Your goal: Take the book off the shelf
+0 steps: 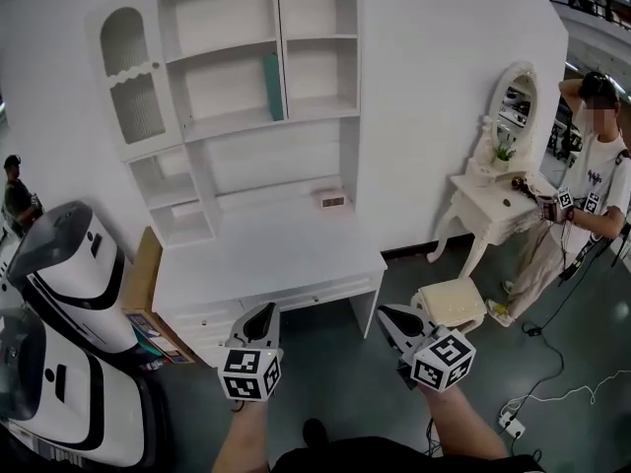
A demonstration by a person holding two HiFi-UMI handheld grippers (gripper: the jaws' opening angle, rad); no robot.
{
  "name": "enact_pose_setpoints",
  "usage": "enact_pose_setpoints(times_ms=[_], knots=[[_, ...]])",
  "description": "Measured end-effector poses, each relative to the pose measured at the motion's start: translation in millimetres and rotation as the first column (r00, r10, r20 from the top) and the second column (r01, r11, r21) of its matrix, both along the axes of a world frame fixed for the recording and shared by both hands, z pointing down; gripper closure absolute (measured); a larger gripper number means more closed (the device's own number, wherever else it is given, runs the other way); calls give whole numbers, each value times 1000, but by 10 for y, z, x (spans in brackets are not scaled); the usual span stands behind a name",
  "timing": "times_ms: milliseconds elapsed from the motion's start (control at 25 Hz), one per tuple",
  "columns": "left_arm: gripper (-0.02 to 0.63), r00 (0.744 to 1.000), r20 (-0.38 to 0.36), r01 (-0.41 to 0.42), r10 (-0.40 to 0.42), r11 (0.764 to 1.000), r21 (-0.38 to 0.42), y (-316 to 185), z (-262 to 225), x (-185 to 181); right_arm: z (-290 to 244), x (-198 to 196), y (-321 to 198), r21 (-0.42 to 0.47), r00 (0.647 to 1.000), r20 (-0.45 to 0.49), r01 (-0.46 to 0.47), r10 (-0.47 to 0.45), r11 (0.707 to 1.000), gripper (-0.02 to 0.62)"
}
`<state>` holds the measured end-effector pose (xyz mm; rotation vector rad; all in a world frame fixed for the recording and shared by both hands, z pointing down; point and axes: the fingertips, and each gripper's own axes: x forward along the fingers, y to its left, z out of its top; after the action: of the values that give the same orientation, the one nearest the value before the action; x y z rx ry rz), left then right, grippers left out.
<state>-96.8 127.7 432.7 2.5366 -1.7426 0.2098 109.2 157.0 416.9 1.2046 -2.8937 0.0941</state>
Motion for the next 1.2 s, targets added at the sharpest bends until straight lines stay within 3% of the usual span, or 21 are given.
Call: enact_pose_setpoints(times_ms=[240, 560, 880, 1200], knots=[[597, 999, 11, -39, 39, 999, -16, -681, 42, -409, 54, -491, -714, -51, 999, -24, -26, 25, 998, 580], [597, 998, -29, -53, 52, 997, -49, -1069, 224, -836, 202, -962, -1109, -106, 998, -55, -22, 16, 994, 580], [597, 999, -19, -40, 38, 993, -107, -1418, 524, -971, 425, -1176, -1557, -132, 999, -29, 17, -21, 991, 580], [597, 999, 43, -28, 33, 993, -114, -2182, 452, -887, 577, -1173, -2393, -168, 997, 42, 70, -64, 983, 580]])
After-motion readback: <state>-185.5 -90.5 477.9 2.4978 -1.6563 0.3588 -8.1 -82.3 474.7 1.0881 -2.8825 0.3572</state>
